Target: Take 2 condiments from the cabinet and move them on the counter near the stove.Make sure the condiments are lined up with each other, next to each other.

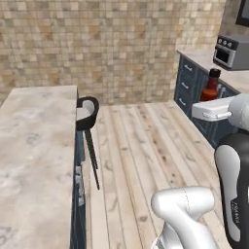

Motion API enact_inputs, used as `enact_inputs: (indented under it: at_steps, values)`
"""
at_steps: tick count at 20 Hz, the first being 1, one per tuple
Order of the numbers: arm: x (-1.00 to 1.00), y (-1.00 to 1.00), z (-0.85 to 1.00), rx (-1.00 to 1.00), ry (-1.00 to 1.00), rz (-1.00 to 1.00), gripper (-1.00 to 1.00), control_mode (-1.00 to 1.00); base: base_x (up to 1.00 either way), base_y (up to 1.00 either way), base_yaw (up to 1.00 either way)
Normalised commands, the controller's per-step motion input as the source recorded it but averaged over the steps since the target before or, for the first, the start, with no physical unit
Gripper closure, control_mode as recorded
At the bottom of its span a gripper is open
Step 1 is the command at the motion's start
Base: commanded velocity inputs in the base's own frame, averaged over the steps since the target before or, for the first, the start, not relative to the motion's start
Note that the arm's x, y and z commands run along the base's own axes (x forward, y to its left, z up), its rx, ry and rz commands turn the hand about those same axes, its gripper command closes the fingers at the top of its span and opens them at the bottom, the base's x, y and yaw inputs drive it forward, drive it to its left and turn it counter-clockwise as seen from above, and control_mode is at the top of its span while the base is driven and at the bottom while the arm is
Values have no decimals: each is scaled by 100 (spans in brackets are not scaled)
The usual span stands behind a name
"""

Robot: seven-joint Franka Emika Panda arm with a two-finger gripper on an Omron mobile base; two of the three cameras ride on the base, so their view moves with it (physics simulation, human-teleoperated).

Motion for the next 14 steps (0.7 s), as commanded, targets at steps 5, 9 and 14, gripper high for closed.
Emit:
enact_inputs:
  at_steps: [5, 9, 14]
  values:
    - [0, 0, 0, 0, 0, 0, 100, 100, 100, -74, -5]
    - [0, 0, 0, 0, 0, 0, 100, 100, 94, -80, -14]
    - [0, 0, 0, 0, 0, 0, 100, 100, 95, -71, -29]
